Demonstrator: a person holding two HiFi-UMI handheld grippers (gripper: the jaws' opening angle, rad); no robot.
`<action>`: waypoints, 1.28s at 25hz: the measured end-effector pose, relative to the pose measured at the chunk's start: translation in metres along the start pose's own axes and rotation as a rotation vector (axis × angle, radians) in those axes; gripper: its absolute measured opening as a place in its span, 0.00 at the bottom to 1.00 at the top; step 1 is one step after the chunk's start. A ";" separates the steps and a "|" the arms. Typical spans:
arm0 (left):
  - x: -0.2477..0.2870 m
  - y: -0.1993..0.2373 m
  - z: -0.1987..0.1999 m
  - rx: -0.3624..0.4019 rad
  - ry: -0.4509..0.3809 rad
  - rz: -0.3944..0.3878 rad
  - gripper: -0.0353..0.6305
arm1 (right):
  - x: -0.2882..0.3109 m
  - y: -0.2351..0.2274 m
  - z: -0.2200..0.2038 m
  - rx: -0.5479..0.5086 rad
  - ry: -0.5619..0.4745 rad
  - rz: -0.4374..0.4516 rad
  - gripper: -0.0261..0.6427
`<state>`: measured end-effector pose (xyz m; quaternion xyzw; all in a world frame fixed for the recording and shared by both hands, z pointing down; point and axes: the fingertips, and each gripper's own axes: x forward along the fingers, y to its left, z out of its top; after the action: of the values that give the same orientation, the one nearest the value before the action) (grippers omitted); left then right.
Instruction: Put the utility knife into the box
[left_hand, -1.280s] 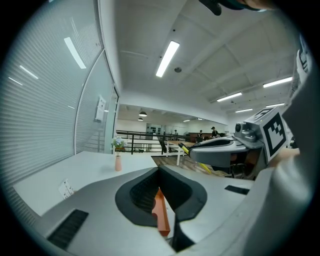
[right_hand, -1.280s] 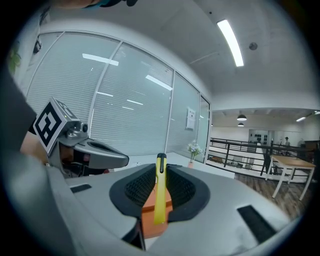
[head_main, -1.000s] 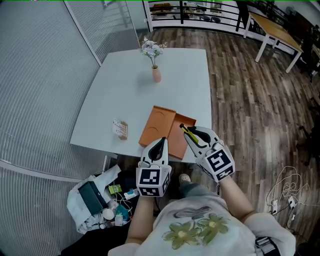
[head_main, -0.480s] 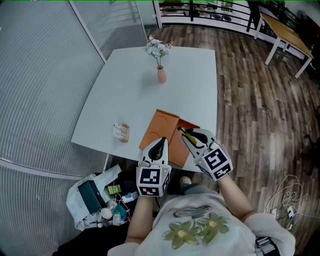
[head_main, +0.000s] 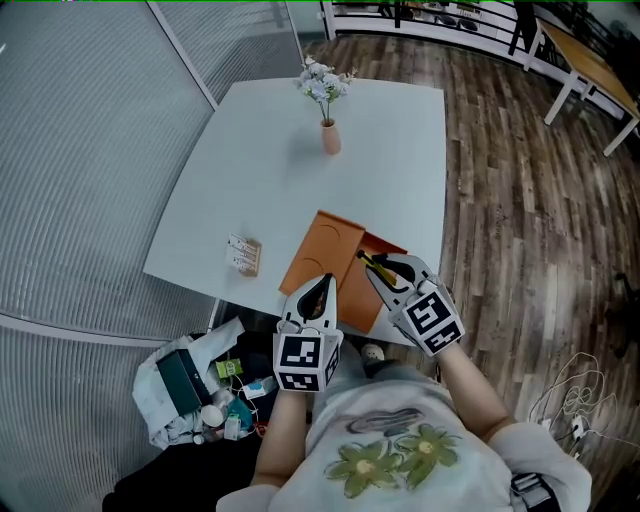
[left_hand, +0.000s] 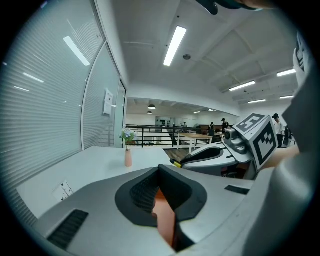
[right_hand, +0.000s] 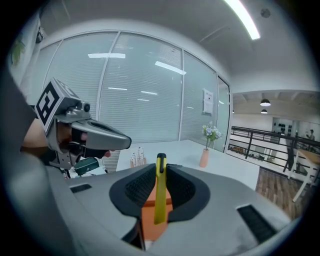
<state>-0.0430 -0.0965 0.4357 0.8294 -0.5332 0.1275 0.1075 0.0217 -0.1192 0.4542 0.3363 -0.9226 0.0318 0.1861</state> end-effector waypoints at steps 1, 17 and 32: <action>0.002 0.001 -0.002 0.002 0.007 0.001 0.06 | 0.002 -0.001 -0.003 0.003 0.006 0.004 0.14; 0.040 0.030 -0.018 -0.032 0.058 -0.011 0.06 | 0.050 -0.013 -0.050 0.016 0.122 0.056 0.14; 0.053 0.056 -0.044 -0.082 0.120 -0.008 0.06 | 0.078 -0.013 -0.084 0.023 0.214 0.112 0.14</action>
<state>-0.0775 -0.1511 0.4967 0.8173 -0.5273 0.1546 0.1734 0.0022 -0.1617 0.5595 0.2809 -0.9145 0.0883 0.2775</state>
